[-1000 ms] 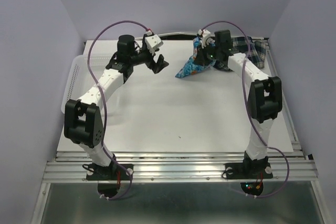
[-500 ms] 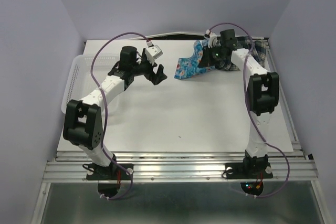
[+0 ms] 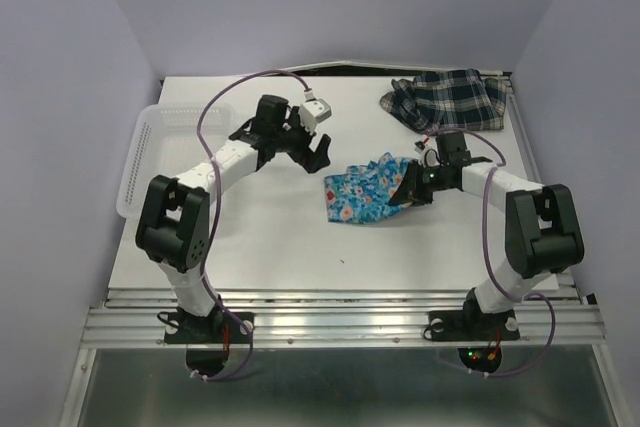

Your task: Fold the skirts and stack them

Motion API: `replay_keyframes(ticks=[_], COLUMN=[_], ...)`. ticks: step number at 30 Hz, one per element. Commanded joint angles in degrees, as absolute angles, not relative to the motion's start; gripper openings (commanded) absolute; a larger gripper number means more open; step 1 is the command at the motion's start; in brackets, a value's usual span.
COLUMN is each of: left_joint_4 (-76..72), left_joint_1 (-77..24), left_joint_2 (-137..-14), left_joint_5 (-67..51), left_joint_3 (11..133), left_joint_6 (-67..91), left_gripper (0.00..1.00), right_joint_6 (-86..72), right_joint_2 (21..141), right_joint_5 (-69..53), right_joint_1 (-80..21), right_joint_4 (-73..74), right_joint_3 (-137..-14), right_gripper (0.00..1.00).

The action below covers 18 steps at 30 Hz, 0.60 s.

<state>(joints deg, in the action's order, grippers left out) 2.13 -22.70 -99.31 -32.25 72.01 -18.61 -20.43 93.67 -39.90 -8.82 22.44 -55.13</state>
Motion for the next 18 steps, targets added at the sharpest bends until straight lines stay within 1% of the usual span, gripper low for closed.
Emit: replay_keyframes(ticks=[1,2,4,5,8,9,11,12,14,15,16,18], left_joint_4=[0.3,-2.1,-5.6,-8.1,-11.4,-11.4,-10.7,-10.5,-10.9,-11.5,-12.3,-14.7], left_joint_1=[-28.8,-28.8,-29.6,-29.4,-27.5,-27.3,-27.4,-27.4,-27.0,-26.9,-26.7,-26.3], left_joint_2=[-96.9,-96.2,-94.3,-94.0,-94.3,-94.4,-94.7,-94.7,-94.4,-94.0,-93.2,-92.9], left_joint_5=[-32.3,-32.3,-34.2,-35.3,-38.5,-37.8,-35.0,-33.7,-32.1,-31.2,-29.5,-28.8], left_joint_3=[69.1,69.1,64.8,63.3,61.8,61.4,61.2,60.7,60.2,59.2,58.6,57.8], left_joint_6=[-13.1,-11.4,-6.9,-1.6,6.0,9.2,10.5,11.6,11.8,12.6,13.4,15.8], left_gripper=[0.99,0.98,0.98,0.98,0.98,0.98,0.98,0.99,0.98,0.97,0.93,0.87], right_joint_6=[-22.0,-22.0,-21.4,-21.8,-25.0,-25.7,-27.2,-26.3,-24.3,-23.5,-21.7,-21.0], right_joint_2=[90.4,90.4,89.8,90.3,91.6,92.2,94.9,96.1,95.2,94.1,93.1,91.5], right_joint_5=[-42.8,-42.8,-43.1,-43.0,-42.8,-42.5,-41.1,-38.9,-39.2,-41.7,-43.0,-40.4], right_joint_1=[-6.8,-6.8,-6.8,-6.8,-6.8,-6.8,-6.8,-6.8,-6.8,-6.8,-6.8,-6.8], right_joint_4=[17.0,16.8,17.2,18.6,15.0,14.1,15.2,15.9,15.8,14.6,13.4,14.6], right_joint_3=[-51.5,-51.9,-54.4,-58.5,-62.6,-64.3,-65.6,-65.7,-64.1,-61.1,-59.6,-57.8], right_gripper=[0.01,0.01,0.01,0.01,0.01,0.01,0.01,0.01,0.01,0.01,0.01,0.01])
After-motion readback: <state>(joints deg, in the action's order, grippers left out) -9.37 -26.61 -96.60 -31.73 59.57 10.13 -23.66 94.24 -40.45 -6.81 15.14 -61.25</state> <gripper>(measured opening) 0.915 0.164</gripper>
